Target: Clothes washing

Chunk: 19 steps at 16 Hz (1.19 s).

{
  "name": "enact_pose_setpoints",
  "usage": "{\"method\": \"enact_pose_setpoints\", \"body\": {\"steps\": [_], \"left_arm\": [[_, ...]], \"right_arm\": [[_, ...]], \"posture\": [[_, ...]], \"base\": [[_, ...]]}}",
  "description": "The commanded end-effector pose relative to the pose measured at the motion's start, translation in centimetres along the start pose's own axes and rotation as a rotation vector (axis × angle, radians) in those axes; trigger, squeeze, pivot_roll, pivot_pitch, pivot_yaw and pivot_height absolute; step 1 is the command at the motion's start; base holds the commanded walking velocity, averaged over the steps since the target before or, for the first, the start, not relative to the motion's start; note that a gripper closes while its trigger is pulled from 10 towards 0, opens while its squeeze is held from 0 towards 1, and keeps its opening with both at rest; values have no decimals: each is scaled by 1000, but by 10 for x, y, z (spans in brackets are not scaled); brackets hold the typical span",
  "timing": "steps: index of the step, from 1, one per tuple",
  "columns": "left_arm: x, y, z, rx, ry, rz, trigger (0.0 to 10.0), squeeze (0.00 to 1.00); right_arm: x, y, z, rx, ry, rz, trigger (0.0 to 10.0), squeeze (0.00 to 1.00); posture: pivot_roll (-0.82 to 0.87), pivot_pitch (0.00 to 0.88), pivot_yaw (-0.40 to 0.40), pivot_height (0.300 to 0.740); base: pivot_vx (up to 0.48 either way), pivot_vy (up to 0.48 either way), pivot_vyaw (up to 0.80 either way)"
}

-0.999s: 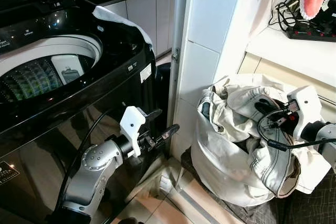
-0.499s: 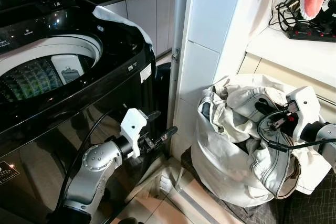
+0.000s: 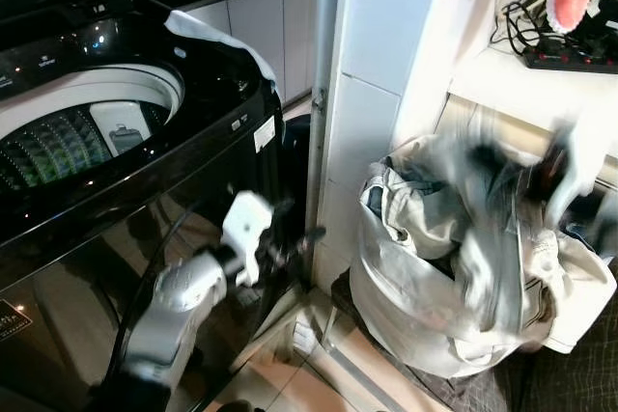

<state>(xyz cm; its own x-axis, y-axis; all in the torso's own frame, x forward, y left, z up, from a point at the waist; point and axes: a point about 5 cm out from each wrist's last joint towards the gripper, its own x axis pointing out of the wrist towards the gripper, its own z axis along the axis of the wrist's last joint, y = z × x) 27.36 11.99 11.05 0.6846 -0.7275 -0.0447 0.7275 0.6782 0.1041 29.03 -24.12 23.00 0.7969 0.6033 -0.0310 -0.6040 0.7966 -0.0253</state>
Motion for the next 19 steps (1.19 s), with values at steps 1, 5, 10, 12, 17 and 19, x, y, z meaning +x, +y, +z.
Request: {"method": "enact_pose_setpoints", "body": {"steps": [1,5,10,12,17,19], "left_arm": [[1,5,7,30,-5,19,10000,0],[28,11,69,49,-248,3,10000,1000],[29,6,81,10,-306,-31,10000,1000],[29,-4,78,-74,-296,-106,10000,1000],[31,-19,75,-291,-340,-190,10000,1000],[28,-15,75,-362,-369,-181,10000,1000]], "right_arm": [[1,8,21,-13,-64,60,0,0],[33,70,92,25,-313,403,0,0],[49,84,56,123,-186,435,0,0],[51,85,46,174,-166,412,0,0],[52,90,37,198,-150,402,0,0],[50,90,34,192,-137,399,0,0]], "posture": [[-25,0,-8,740],[-26,0,-13,740],[-17,0,-21,740],[-14,0,-23,740],[-26,0,-6,740],[-25,0,-6,740]], "base": [[0,0,0],[0,0,0],[0,0,0],[0,0,0],[0,0,0],[0,0,0]]}}
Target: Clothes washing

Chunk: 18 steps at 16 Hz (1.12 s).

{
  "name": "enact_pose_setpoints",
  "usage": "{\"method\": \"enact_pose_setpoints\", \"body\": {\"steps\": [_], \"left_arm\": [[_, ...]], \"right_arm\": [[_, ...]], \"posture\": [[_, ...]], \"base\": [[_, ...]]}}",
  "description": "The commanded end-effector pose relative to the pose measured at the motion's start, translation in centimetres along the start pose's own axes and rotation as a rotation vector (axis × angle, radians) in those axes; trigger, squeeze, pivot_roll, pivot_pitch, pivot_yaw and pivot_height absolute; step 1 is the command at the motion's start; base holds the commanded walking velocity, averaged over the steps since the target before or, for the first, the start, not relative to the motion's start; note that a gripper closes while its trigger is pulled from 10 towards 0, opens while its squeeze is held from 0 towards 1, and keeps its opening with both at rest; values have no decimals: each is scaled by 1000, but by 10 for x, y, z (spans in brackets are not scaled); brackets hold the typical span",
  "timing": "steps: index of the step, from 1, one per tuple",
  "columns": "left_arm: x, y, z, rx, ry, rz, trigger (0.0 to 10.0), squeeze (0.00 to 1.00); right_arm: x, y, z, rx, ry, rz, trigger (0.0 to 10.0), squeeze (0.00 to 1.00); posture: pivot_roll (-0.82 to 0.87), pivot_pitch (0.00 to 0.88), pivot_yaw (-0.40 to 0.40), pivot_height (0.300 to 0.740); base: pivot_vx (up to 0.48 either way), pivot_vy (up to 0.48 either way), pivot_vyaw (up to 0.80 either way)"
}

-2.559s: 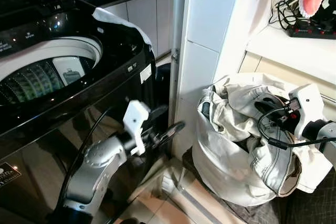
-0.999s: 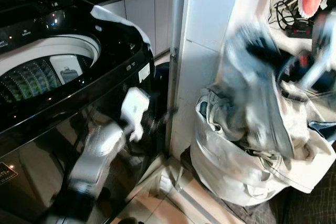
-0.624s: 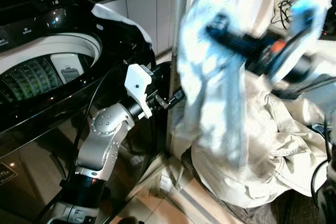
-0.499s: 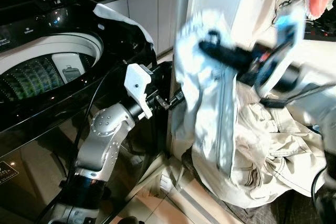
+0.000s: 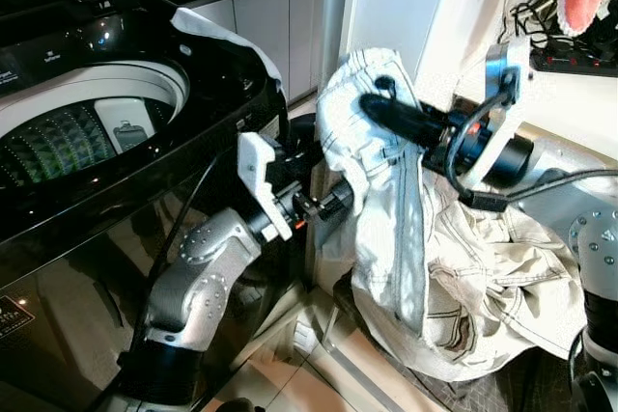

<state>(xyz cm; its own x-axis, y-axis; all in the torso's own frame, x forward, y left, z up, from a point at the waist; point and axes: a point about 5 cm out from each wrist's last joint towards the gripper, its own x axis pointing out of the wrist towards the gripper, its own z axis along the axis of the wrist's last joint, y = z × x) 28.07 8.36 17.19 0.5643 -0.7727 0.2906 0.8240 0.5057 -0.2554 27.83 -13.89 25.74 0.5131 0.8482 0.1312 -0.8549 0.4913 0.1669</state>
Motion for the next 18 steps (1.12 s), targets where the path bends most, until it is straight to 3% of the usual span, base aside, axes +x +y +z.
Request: {"method": "enact_pose_setpoints", "body": {"steps": [1,3,7,11,12,13,14,15,17,18], "left_arm": [[-9,8,15,-42,-87,19,10000,1000],[-19,12,18,-18,-56,-7,10000,1000],[-21,10,21,-81,-78,-46,10000,1000],[-14,-1,18,-108,-51,-115,10000,1000],[-7,-6,15,-90,-41,-134,10000,925],[-5,-8,14,-80,-38,-137,10000,925],[-2,-9,15,-76,-42,-138,10000,541],[3,-11,17,-74,-62,-141,10000,380],[4,-13,20,-81,-80,-165,9961,373],[3,-13,19,-93,-69,-170,2039,345]], "right_arm": [[-5,2,-2,-21,26,7,0,0],[-8,3,-4,-19,53,23,0,0],[-10,7,-16,-12,117,60,0,0],[-10,17,-28,12,164,115,0,0],[-11,21,-35,12,201,133,0,0],[-11,22,-38,10,212,136,0,0],[-11,23,-40,11,221,139,0,0],[-10,24,-43,15,228,143,0,0],[-10,25,-45,13,231,137,0,0],[-10,24,-45,12,231,131,0,0]], "posture": [[-23,0,-8,740],[-19,0,-10,740],[-19,0,-10,740],[-18,0,-8,740],[-21,0,-8,740],[-21,0,-8,740],[-21,0,-8,740],[-20,0,-8,740],[-21,0,-7,740],[-21,0,-7,740]], "base": [[0,0,0],[0,0,0],[0,0,0],[0,0,0],[0,0,0],[0,0,0],[0,0,0],[0,0,0],[0,0,0],[0,0,0]]}}
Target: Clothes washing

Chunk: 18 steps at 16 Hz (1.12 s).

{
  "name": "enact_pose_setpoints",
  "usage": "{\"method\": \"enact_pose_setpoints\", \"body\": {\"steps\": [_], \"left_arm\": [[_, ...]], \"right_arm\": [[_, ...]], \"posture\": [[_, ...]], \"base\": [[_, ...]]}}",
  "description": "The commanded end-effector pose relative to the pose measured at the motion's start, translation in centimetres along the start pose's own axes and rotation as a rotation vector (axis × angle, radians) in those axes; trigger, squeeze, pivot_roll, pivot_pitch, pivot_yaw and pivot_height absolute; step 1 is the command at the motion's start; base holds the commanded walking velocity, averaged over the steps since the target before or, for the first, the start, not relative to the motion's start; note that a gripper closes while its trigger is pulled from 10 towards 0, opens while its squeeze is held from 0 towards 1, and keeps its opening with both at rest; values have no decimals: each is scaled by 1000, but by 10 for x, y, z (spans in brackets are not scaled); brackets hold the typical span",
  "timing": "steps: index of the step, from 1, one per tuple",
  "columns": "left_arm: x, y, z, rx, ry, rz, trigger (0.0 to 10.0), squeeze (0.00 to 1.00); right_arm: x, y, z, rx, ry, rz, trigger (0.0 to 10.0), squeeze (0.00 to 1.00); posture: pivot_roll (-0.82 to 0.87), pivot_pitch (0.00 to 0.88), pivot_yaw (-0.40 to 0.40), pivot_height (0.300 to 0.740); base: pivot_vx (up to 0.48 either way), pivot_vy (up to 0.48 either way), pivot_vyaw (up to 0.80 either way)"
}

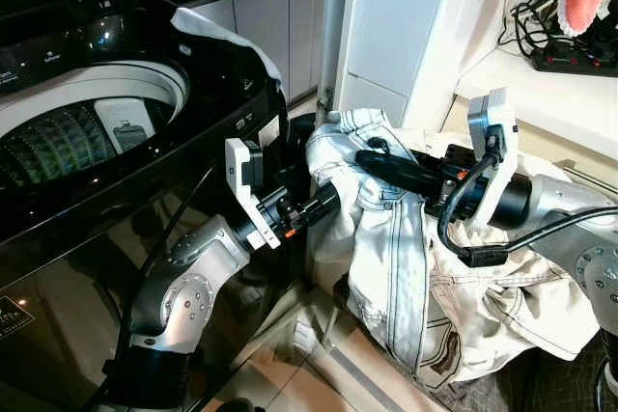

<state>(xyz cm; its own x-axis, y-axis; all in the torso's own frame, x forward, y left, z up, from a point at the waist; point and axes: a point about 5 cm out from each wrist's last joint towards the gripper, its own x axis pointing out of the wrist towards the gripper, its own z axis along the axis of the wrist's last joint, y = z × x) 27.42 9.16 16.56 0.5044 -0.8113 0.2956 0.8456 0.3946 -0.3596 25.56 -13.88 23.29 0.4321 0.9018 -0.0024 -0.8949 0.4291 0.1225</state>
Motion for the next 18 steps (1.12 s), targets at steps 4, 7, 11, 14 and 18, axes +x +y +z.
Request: {"method": "enact_pose_setpoints", "body": {"steps": [4,7,11,14,18], "left_arm": [[12,-12,21,17,-83,-92,0,0],[12,-12,21,3,-83,-96,0,0],[11,-10,21,-2,-80,-83,0,0],[11,-4,25,50,-107,-25,0,0],[10,0,35,58,-165,-4,0,0]], "right_arm": [[6,8,-19,43,86,50,0,0],[6,7,-19,38,85,44,0,0],[6,6,-18,29,84,33,0,0],[5,2,-16,20,70,9,0,0],[4,-5,-8,2,30,-42,0,0]], "posture": [[-20,0,-7,740],[-20,0,-5,740],[-20,0,-2,740],[-18,0,-5,740],[-22,0,4,740]], "base": [[0,0,0],[0,0,0],[0,0,0],[0,0,0],[0,0,0]]}}
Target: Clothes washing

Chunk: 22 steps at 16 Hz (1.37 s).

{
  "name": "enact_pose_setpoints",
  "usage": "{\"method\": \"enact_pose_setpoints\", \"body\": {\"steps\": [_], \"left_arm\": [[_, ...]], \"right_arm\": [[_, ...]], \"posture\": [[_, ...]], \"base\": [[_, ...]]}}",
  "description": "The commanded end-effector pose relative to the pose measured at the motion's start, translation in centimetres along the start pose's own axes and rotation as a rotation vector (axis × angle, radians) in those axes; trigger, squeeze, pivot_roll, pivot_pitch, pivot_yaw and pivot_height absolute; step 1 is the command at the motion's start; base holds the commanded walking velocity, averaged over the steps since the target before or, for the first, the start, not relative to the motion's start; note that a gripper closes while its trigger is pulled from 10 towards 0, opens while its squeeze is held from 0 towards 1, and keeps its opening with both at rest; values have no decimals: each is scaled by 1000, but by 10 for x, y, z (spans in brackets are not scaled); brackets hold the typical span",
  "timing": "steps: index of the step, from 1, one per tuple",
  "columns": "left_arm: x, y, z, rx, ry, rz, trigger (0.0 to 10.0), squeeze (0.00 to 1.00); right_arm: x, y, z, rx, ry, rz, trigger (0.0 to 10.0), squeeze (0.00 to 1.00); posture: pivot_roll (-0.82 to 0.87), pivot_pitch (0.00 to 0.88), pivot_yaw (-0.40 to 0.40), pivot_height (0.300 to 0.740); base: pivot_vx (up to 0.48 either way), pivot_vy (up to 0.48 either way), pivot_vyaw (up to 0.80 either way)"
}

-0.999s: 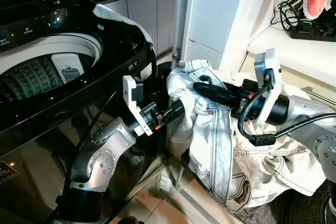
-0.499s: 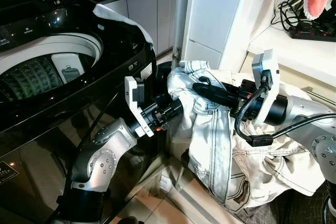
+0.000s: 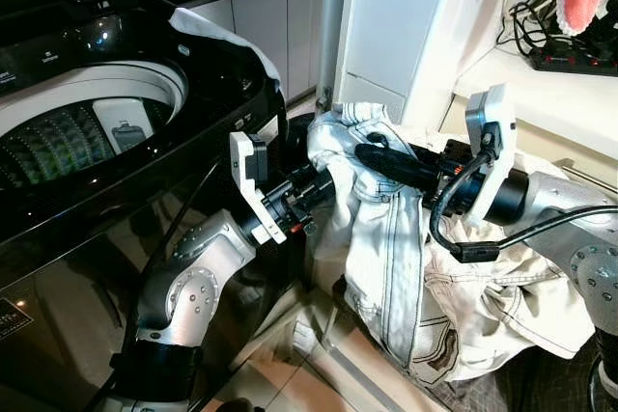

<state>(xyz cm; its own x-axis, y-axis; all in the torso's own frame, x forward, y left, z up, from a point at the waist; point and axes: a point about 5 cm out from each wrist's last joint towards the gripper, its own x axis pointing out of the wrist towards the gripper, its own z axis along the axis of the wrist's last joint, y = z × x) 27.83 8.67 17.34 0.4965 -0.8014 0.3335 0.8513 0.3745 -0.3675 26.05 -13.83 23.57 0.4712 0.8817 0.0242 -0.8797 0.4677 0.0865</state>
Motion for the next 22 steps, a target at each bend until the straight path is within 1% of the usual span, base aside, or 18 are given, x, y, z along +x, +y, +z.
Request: {"method": "enact_pose_setpoints", "body": {"steps": [1,3,4,6,7,8,12,15,17,18,19,21,22], "left_arm": [[3,2,31,75,-138,13,0,0],[6,3,44,73,-214,21,0,0],[6,3,47,72,-231,15,0,0],[6,3,49,70,-238,11,0,0],[5,2,51,59,-257,10,0,0],[5,2,51,57,-259,9,0,0],[6,2,52,53,-265,5,0,0],[6,3,59,64,-303,26,0,0],[4,6,77,110,-348,45,0,0],[1,6,82,120,-357,45,0,0],[-3,7,89,124,-366,44,0,0],[-14,8,91,132,-319,25,0,0],[-15,8,91,135,-316,30,0,0]], "right_arm": [[1,-2,-10,37,52,-8,0,0],[1,-9,5,69,-50,-45,0,0],[0,-11,7,72,-64,-54,0,0],[-1,-12,8,68,-69,-67,0,0],[0,-14,11,79,-94,-79,0,0],[0,-14,11,80,-97,-80,0,0],[-1,-15,12,84,-96,-86,0,0],[-1,-15,11,81,-90,-92,0,0],[-6,-18,15,83,-117,-119,0,0],[-9,-21,17,79,-125,-138,0,0],[-15,-27,21,72,-142,-180,0,0],[-31,-43,34,76,-215,-287,0,0],[-34,-46,37,81,-234,-303,0,0]], "posture": [[-22,0,4,740],[-20,0,5,740],[-20,0,6,740],[-20,0,6,740],[-19,0,6,740],[-18,0,6,740],[-19,0,6,740],[-18,0,8,740],[-17,0,9,740],[-17,0,11,740],[-16,0,11,740],[-17,0,12,740],[-17,0,12,740]], "base": [[0,0,0],[0,0,0],[0,0,0],[0,0,0],[0,0,0],[0,0,0],[0,0,0],[0,0,0],[0,0,0],[0,0,0],[0,0,0],[0,0,0],[0,0,0]]}}
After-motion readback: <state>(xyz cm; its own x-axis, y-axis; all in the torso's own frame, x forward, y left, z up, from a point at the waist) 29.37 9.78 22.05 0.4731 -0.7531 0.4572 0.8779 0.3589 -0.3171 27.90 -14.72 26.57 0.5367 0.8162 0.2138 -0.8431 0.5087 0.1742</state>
